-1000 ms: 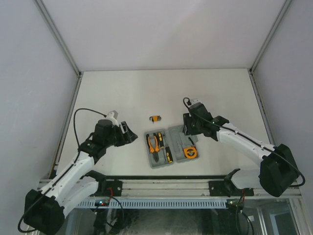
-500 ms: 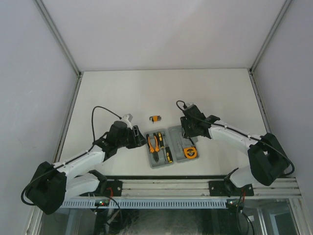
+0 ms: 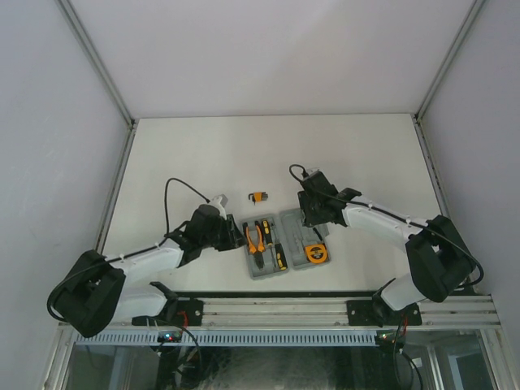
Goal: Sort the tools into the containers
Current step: Place the engineering item in the storage box.
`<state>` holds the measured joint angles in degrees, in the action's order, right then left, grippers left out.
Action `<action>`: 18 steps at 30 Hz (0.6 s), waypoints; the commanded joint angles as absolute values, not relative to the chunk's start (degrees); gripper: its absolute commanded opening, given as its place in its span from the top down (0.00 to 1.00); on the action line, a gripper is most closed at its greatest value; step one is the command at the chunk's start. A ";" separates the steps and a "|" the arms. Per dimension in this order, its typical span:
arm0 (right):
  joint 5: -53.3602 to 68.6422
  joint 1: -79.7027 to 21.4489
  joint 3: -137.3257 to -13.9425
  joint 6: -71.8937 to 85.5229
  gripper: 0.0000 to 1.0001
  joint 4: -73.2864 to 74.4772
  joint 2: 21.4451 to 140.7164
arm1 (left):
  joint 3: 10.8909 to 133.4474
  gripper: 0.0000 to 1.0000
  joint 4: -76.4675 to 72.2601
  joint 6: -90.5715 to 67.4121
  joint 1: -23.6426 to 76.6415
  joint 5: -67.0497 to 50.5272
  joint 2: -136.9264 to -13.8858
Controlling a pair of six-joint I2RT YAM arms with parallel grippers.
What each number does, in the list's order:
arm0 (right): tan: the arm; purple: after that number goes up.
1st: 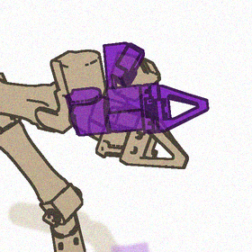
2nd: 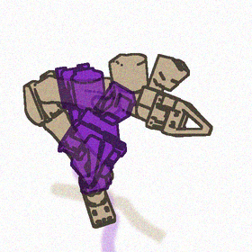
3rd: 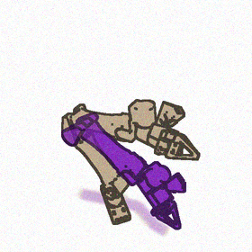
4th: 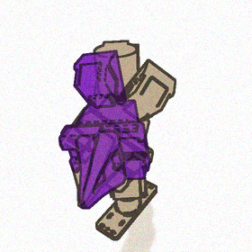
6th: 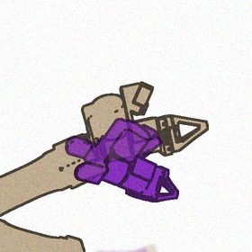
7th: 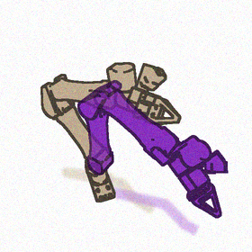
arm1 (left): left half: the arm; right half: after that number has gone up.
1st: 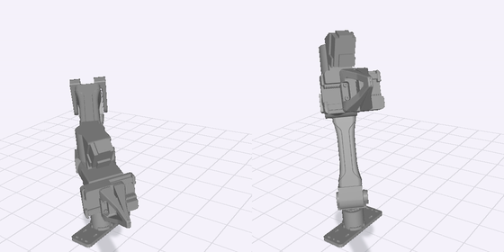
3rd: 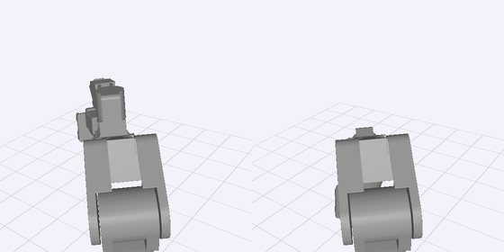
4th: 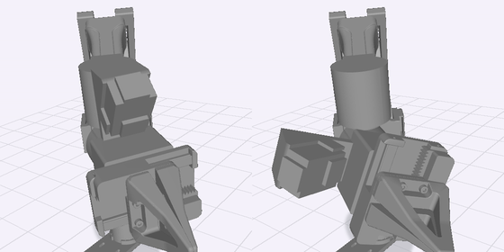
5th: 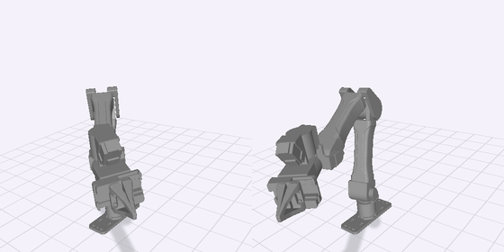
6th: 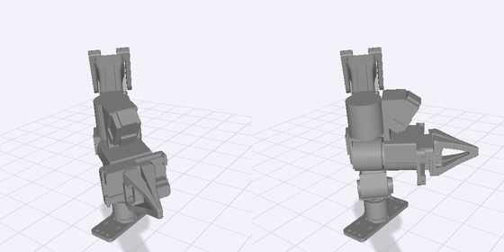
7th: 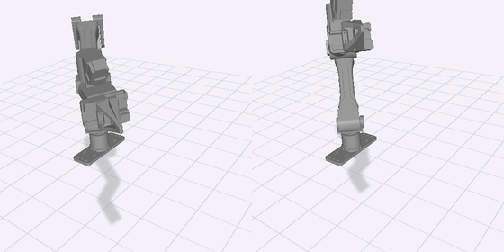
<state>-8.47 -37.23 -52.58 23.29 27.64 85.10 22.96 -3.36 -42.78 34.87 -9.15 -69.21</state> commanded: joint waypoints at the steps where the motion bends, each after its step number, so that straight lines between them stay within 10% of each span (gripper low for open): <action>1: -9.41 -37.62 -54.82 22.37 0.68 26.11 85.20 | 21.43 0.66 -6.84 -43.74 35.22 -8.08 -69.92; 18: -13.36 -36.05 -62.58 19.80 0.68 30.14 92.73 | 20.57 0.81 -9.58 -43.86 35.33 -8.84 -71.82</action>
